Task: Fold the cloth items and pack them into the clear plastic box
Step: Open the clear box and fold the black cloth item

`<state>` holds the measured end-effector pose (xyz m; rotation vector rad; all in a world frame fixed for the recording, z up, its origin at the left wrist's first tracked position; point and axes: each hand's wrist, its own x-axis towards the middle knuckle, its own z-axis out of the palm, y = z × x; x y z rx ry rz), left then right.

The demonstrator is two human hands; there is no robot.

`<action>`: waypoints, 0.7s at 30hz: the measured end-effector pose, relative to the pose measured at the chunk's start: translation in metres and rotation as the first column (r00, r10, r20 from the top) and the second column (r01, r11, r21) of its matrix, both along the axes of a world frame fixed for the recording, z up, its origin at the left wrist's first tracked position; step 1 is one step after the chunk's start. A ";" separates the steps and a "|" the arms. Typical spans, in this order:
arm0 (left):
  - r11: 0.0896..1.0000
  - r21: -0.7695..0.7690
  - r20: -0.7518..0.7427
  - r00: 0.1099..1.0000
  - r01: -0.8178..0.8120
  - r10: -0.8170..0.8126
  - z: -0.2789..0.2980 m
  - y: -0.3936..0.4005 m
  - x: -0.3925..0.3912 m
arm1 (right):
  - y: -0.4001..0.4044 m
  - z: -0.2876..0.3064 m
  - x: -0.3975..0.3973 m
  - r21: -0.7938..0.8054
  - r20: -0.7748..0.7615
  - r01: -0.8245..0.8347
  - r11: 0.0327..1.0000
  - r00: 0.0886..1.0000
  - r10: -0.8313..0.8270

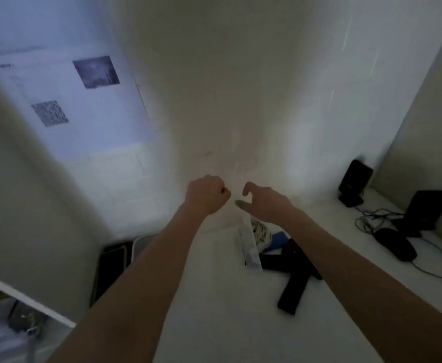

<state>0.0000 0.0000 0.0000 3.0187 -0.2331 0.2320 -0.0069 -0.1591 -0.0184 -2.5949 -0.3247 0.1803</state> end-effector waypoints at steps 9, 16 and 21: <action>0.999 0.015 -0.189 0.981 -0.042 0.044 -0.101 0.016 -0.014 | 0.004 -0.076 -0.033 0.077 -0.240 0.057 0.995 0.970 -0.037; 0.991 -0.132 -0.156 0.988 -0.022 0.001 -0.190 0.041 -0.007 | -0.013 -0.111 -0.024 0.244 -0.218 0.154 0.957 0.971 -0.101; 0.960 -0.279 0.118 0.993 0.039 -0.007 -0.234 0.055 -0.017 | -0.031 -0.139 0.001 0.342 -0.064 0.140 0.929 0.990 -0.126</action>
